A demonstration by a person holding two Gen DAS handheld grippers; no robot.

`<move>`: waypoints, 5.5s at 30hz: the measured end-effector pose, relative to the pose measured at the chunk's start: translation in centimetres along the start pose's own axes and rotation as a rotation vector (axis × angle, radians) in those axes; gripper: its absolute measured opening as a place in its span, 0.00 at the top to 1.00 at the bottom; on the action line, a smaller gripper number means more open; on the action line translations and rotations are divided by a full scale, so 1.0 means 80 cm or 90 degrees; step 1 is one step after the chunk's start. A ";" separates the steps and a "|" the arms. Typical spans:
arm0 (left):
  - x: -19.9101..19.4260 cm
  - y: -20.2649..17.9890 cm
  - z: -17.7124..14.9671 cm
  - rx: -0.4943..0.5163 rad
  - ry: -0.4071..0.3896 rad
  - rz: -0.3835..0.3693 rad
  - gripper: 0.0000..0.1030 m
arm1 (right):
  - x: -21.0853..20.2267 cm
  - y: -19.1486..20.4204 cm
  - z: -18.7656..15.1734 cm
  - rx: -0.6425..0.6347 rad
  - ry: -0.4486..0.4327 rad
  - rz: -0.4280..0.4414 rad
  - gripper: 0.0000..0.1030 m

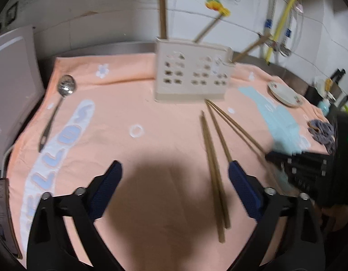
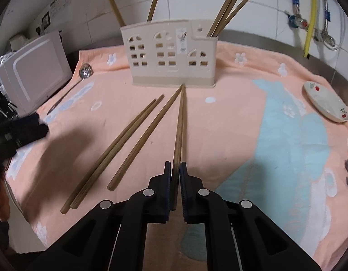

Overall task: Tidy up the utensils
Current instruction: 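Close the right tool on a chopstick while the left tool lowers onto another, then lift the left tool's chopstick into the holder while the right tool inserts its chopstick, then open both tools to drop the chopsticks into the holder, then move both open tools back down over the last two chopsticks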

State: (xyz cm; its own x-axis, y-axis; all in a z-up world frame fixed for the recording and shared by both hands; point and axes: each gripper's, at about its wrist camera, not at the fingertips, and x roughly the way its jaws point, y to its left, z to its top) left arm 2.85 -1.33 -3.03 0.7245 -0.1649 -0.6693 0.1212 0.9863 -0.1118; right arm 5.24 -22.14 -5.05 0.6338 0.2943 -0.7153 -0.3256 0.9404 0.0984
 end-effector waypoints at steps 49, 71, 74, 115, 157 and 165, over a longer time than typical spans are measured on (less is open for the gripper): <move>0.057 -0.051 -0.040 0.042 0.114 -0.029 0.94 | -0.046 -0.017 0.015 0.010 -0.077 0.011 0.94; 0.007 -0.020 0.085 0.029 -0.024 -0.074 0.95 | -0.099 -0.019 0.145 -0.062 -0.158 0.057 0.94; 0.005 -0.017 0.106 0.031 -0.035 -0.077 0.95 | -0.105 -0.018 0.169 -0.081 -0.167 0.052 0.94; 0.008 -0.026 0.329 0.102 -0.211 0.025 0.95 | -0.055 -0.042 0.344 -0.081 -0.197 0.030 0.94; -0.042 0.009 0.176 0.058 -0.175 0.061 0.05 | -0.037 -0.016 0.139 -0.038 -0.103 0.013 0.41; -0.038 0.016 0.129 0.043 -0.143 0.082 0.05 | -0.020 -0.014 0.087 0.016 -0.057 0.026 0.40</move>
State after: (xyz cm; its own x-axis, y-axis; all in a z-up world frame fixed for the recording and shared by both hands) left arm 7.78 0.40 6.43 0.8681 -0.0422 -0.4946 0.0589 0.9981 0.0182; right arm 9.50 -22.46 0.82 0.6816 0.3449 -0.6453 -0.3348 0.9312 0.1441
